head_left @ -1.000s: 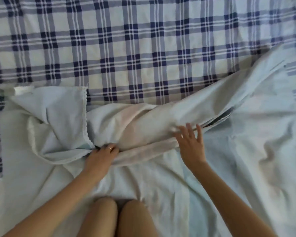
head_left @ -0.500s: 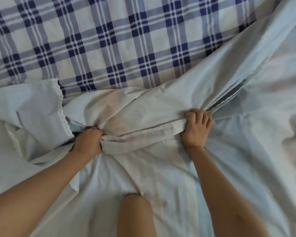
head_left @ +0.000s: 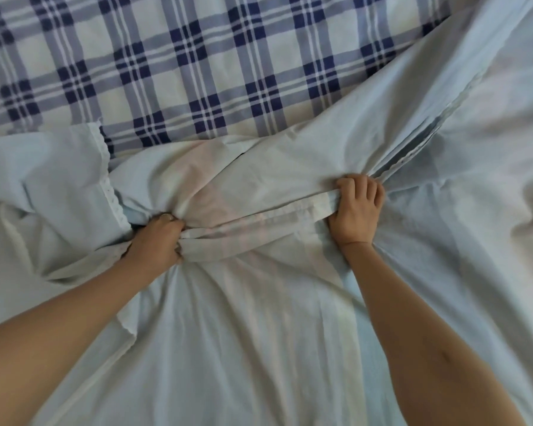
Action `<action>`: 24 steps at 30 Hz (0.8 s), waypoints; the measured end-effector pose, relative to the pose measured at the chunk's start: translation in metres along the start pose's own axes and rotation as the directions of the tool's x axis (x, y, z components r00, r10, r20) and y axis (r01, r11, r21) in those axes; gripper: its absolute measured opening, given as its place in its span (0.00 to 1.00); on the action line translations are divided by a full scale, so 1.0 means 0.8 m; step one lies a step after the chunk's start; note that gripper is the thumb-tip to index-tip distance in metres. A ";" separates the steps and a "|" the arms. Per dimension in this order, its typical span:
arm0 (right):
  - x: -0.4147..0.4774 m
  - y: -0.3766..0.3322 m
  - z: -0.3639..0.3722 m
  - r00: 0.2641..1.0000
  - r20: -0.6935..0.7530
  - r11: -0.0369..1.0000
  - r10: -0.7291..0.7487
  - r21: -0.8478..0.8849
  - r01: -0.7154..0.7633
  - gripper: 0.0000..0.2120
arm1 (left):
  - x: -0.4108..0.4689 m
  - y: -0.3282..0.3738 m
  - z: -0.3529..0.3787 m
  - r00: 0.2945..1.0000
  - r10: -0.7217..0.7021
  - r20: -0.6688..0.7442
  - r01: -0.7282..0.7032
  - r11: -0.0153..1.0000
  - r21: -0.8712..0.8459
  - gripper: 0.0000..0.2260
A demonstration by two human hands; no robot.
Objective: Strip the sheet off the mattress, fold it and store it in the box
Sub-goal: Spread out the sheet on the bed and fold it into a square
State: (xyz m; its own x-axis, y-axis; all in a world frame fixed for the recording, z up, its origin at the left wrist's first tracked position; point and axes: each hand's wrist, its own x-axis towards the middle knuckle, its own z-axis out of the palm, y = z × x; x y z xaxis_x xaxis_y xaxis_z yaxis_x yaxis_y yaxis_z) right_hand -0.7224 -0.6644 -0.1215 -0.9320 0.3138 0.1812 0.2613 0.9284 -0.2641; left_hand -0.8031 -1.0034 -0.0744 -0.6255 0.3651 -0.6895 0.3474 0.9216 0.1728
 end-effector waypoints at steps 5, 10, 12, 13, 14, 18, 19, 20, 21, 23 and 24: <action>0.000 -0.002 -0.002 1.000 0.013 1.000 -0.012 -0.002 0.012 0.07 | -0.023 0.004 0.005 0.986 -0.046 -0.163 0.043 0.999 -0.022 0.12; 0.002 -0.003 -0.007 0.999 0.038 1.000 -0.013 0.010 0.013 0.10 | -0.112 0.037 0.064 0.879 -0.210 -0.428 0.190 0.978 -0.089 0.17; 0.004 -0.002 -0.008 1.000 0.027 0.999 -0.007 0.035 0.006 0.08 | -0.147 0.067 0.110 0.819 -0.249 -0.517 0.196 0.968 -0.156 0.14; 0.002 -0.001 -0.008 1.000 0.025 0.999 -0.006 0.042 0.005 0.08 | -0.157 0.082 0.132 0.788 -0.253 -0.561 0.191 0.967 -0.167 0.08; -0.001 -0.002 -0.007 1.000 0.016 0.999 -0.016 0.052 0.015 0.08 | -0.163 0.097 0.158 0.765 -0.271 -0.585 0.199 0.962 -0.185 0.03; 0.003 -0.003 -0.004 0.999 -0.031 0.997 -0.013 0.072 0.015 0.09 | -0.137 0.134 0.205 0.644 -0.554 -0.529 0.416 0.833 -0.365 0.13; -0.002 -0.002 -0.002 0.999 -0.041 0.998 -0.017 0.058 0.019 0.08 | -0.135 0.136 0.213 0.612 -0.580 -0.538 0.437 0.814 -0.381 0.13; -0.002 -0.001 0.000 0.998 -0.052 0.999 -0.023 0.045 0.025 0.08 | -0.132 0.135 0.215 0.587 -0.579 -0.566 0.439 0.815 -0.378 0.13; -0.004 0.001 0.001 0.998 -0.051 0.999 -0.025 0.037 0.027 0.08 | -0.131 0.134 0.222 0.583 -0.550 -0.598 0.423 0.834 -0.355 0.12; -0.006 0.001 0.002 0.999 -0.043 0.999 -0.001 0.035 0.003 0.08 | -0.132 0.130 0.228 0.584 -0.504 -0.636 0.400 0.861 -0.315 0.11; -0.007 -0.001 0.001 0.999 -0.039 0.999 0.012 0.032 -0.011 0.08 | -0.131 0.129 0.229 0.584 -0.493 -0.645 0.393 0.867 -0.307 0.11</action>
State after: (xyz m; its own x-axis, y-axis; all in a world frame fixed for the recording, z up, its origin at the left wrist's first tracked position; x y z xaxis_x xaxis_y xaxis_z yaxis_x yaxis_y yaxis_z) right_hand -0.7178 -0.6668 -0.1235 -0.9183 0.3324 0.2151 0.2629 0.9181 -0.2966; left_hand -0.5736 -0.9705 -0.1130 -0.9870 -0.1568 -0.0344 -0.1594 0.9827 0.0948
